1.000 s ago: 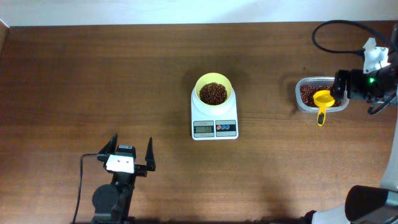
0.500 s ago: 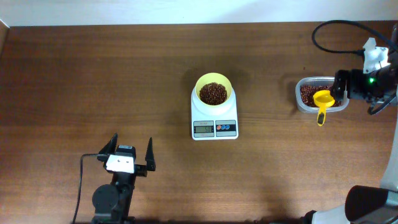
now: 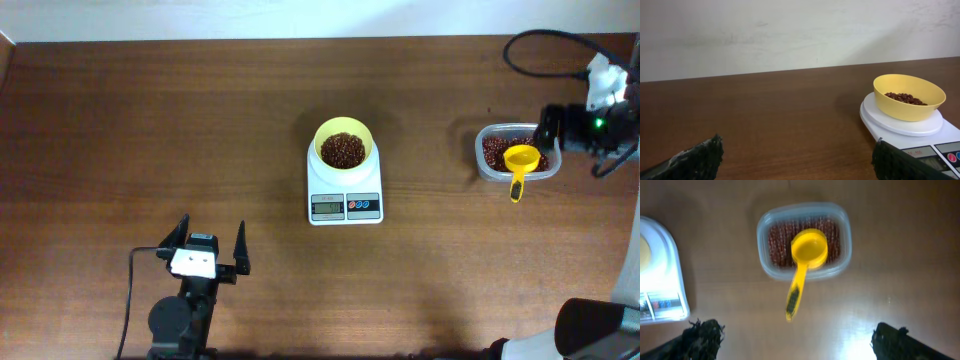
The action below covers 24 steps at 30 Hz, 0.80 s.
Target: Scoop item into bowl and weigh 50g on scale
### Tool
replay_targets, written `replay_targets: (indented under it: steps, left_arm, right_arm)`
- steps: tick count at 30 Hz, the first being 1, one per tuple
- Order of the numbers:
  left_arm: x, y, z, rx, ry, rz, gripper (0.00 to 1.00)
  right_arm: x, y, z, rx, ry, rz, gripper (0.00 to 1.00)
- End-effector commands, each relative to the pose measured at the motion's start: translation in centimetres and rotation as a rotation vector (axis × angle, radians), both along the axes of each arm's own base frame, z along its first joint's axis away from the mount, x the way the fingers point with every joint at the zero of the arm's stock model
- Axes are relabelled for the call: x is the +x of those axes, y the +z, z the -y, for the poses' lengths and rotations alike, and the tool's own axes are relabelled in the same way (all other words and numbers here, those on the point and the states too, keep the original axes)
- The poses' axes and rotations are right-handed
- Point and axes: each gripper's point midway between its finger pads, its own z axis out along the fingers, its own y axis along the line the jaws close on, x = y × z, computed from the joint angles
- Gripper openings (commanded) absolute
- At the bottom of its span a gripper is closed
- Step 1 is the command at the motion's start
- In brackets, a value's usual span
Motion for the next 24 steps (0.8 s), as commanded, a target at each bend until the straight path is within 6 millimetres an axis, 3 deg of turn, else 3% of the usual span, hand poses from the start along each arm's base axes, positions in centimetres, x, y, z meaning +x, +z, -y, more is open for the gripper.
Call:
replay_targets:
  steps: [1,6,13,18,24]
  left_arm:
    - [0.0,-0.2,-0.1,0.016,0.004,-0.002,0.99]
    - [0.0,-0.2,-0.1,0.016,0.004,-0.002,0.99]
    - [0.0,-0.2,-0.1,0.016,0.004,-0.002,0.99]
    - [0.0,-0.2,-0.1,0.016,0.004,-0.002,0.99]
    - [0.0,-0.2,-0.1,0.016,0.004,-0.002,0.99]
  right_arm:
    - [1.1,3.5,-2.0,0.032,0.062,0.188,0.99]
    - [2.1,4.4,-4.3,0.014,0.096,0.384,0.99]
    - [3.1,3.9,-9.6,0.062,0.153,0.784,0.99]
    - [1.3,2.8,-12.2,0.119,0.186,1.017,0.99]
    - [-2.1,1.0,-11.7,0.116,0.144,1.180,0.99]
